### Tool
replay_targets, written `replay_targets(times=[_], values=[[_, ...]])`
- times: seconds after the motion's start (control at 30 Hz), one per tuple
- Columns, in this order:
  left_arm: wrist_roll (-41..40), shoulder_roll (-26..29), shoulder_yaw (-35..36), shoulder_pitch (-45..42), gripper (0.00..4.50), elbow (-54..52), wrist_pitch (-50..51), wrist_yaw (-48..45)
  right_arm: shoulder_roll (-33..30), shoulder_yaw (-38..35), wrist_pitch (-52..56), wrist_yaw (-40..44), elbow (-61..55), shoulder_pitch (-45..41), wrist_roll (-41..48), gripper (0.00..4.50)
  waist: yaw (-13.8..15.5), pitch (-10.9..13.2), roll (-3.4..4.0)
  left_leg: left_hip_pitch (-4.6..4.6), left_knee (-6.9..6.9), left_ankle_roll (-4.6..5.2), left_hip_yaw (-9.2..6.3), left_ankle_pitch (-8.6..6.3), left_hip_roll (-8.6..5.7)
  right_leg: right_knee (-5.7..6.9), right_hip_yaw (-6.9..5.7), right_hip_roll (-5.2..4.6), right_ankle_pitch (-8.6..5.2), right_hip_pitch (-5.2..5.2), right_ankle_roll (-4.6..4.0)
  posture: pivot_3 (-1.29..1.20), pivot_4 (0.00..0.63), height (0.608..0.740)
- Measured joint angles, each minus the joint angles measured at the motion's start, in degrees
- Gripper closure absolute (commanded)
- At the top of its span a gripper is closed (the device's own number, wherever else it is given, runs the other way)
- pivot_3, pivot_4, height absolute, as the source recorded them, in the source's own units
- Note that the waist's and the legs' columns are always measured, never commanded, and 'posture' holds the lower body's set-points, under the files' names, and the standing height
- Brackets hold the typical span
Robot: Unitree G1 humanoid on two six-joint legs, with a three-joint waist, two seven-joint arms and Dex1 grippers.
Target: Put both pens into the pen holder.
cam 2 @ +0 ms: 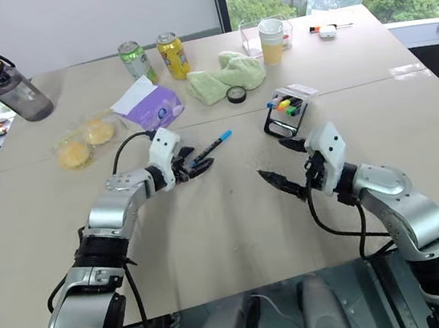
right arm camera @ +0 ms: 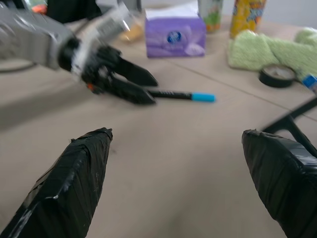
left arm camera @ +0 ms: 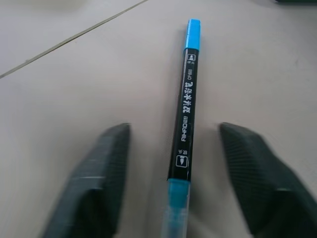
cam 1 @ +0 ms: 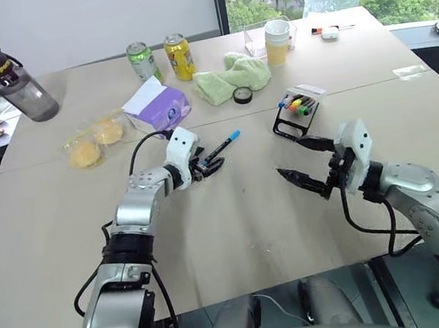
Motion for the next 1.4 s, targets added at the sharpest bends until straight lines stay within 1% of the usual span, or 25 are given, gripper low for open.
replay_targets(times=[0.03, 0.07, 0.1, 0.13, 0.3, 0.4, 0.53, 0.6, 0.77, 0.87, 1.03, 1.13, 1.3, 1.33, 1.4], values=[[0.04, -0.01, 0.0, 0.0, 3.22, 0.0, 0.09, -0.2, -0.02, 0.0, -0.02, -0.04, 0.06, 0.05, -0.56, 0.0, 0.02, 0.0, 0.0, 0.0, 0.03, 0.0, 0.0, 0.0, 0.0, 0.01, 0.0, 0.0, 0.0, 0.0, 0.0, 0.0, 0.15, 0.74], [0.09, -0.01, -0.01, 0.0, 3.6, -0.01, 0.14, -0.41, -0.02, 0.0, -0.06, -0.04, 0.07, 0.05, -0.88, 0.0, 0.05, 0.0, 0.0, 0.0, 0.04, 0.0, 0.0, 0.0, 0.0, 0.01, 0.0, 0.0, 0.0, 0.0, 0.0, 0.0, 0.15, 0.74], [0.19, -0.01, -0.1, 0.0, 4.21, -0.01, 0.13, -0.63, -0.02, 0.0, -0.1, -0.03, 0.08, 0.05, -1.24, 0.0, 0.14, 0.0, 0.0, 0.0, 0.06, 0.0, 0.0, 0.0, 0.0, 0.01, 0.0, 0.0, 0.0, 0.01, 0.0, 0.0, 0.15, 0.74], [0.21, -0.01, -0.13, -0.01, 4.48, -0.03, -0.03, -0.73, 0.04, 0.0, -0.1, -0.04, 0.11, 0.05, -1.5, 0.0, 0.24, 0.0, -0.01, 0.0, 0.06, 0.0, 0.0, 0.0, 0.0, 0.01, 0.0, 0.0, 0.0, 0.02, 0.0, 0.0, 0.15, 0.74], [-0.22, -1.03, 0.19, 0.82, 4.48, -0.49, -2.11, -1.49, 1.18, 0.0, 0.0, -0.16, 0.38, -0.06, -2.07, 0.0, 0.77, 0.0, -0.01, 0.0, 0.07, 0.0, 0.0, 0.0, 0.0, 0.01, 0.0, 0.0, 0.0, 0.01, 0.0, 0.0, 0.15, 0.74], [-4.71, -3.29, 1.77, 2.75, 4.48, -4.69, -3.02, -3.73, 2.49, -0.07, 3.14, -0.74, 0.6, -0.92, 0.0, 0.0, 1.02, 0.03, -0.05, -0.08, 0.15, 0.0, -0.05, 0.0, 0.0, 0.0, -0.05, -0.01, 0.0, 0.0, 0.0, 0.0, 0.15, 0.74], [-14.71, -7.19, 5.56, 3.84, 4.48, -14.45, -0.08, -5.5, 9.39, -2.44, 9.87, -3.51, 0.57, -3.05, 8.79, 0.0, 0.96, 0.04, -0.07, -0.28, 0.39, -0.01, -0.22, -0.01, 0.01, 0.02, -0.19, -0.01, 0.01, -0.03, -0.01, 0.0, 0.15, 0.74], [-18.17, -7.19, 6.1, 4.63, 4.48, -18.27, 2.2, -6.23, 13.6, -3.98, 12.7, -6.19, 0.6, -4.23, 13.4, 0.0, 0.77, 0.03, -0.06, -0.28, 0.4, -0.01, -0.21, -0.01, 0.01, 0.05, -0.17, -0.01, 0.01, -0.02, 0.0, 0.0, 0.15, 0.74], [-23.16, -7.04, 5.25, 7.96, 4.48, -24.17, 6.5, -7.45, 23.24, -7.86, 17.36, -14.96, 1.19, -9.49, 23.22, 0.0, 0.84, 0.03, -0.05, -0.28, 0.42, -0.01, -0.23, -0.01, 0.01, 0.06, -0.2, 0.02, 0.02, -0.02, 0.0, 0.0, 0.15, 0.74], [-24.12, -6.73, 5.59, 8.11, 4.48, -25.39, 7.02, -7.25, 26.26, -9.46, 18.6, -18.76, 1.64, -11.24, 27.31, 0.0, 0.92, 0.03, -0.04, -0.28, 0.44, 0.0, -0.24, -0.01, -0.02, 0.06, -0.21, 0.01, 0.02, -0.02, 0.0, 0.0, 0.15, 0.74], [-24.43, -7.51, 5.37, 8.17, 4.48, -25.57, 6.98, -6.71, 26.04, -10.17, 20.43, -21.91, 2.98, -13.17, 29.1, 0.0, 0.89, 0.02, -0.04, -0.29, 0.44, 0.0, -0.24, -0.01, -0.04, 0.05, -0.22, 0.0, 0.03, -0.02, 0.02, 0.0, 0.15, 0.74], [-24.58, -8.45, 3.1, 8.15, 4.48, -26.37, 6.99, -7.26, 25.81, -9.37, 21.41, -22.06, 4.32, -13.22, 29.16, 0.0, 0.81, 0.03, -0.04, -0.31, 0.44, 0.0, -0.24, -0.01, -0.04, 0.05, -0.2, 0.0, 0.03, -0.03, 0.02, 0.0, 0.15, 0.74], [-24.95, -8.52, 2.62, 8.07, 4.48, -26.43, 6.99, -7.32, 25.8, -9.0, 21.52, -22.09, 4.45, -13.26, 29.21, 0.0, 0.42, 0.03, -0.04, -0.3, 0.43, 0.0, -0.23, -0.01, -0.04, 0.06, -0.19, 0.01, 0.03, -0.04, 0.02, 0.0, 0.15, 0.74], [-25.03, -8.5, 2.62, 8.07, 4.5, -26.44, 6.99, -7.31, 25.83, -9.0, 21.52, -22.09, 4.46, -13.27, 29.21, 0.49, 0.42, 0.03, -0.04, -0.31, 0.43, 0.0, -0.23, -0.01, -0.04, 0.06, -0.19, 0.01, 0.03, -0.04, 0.02, 0.0, 0.15, 0.74], [-25.46, -8.37, 2.63, 8.08, 4.5, -26.57, 6.99, -7.31, 26.18, -9.01, 21.35, -22.09, 4.59, -13.78, 29.22, 1.07, 0.4, 0.03, -0.04, -0.31, 0.44, 0.0, -0.23, -0.01, -0.04, 0.06, -0.19, 0.0, 0.03, -0.04, 0.02, 0.0, 0.15, 0.74]])
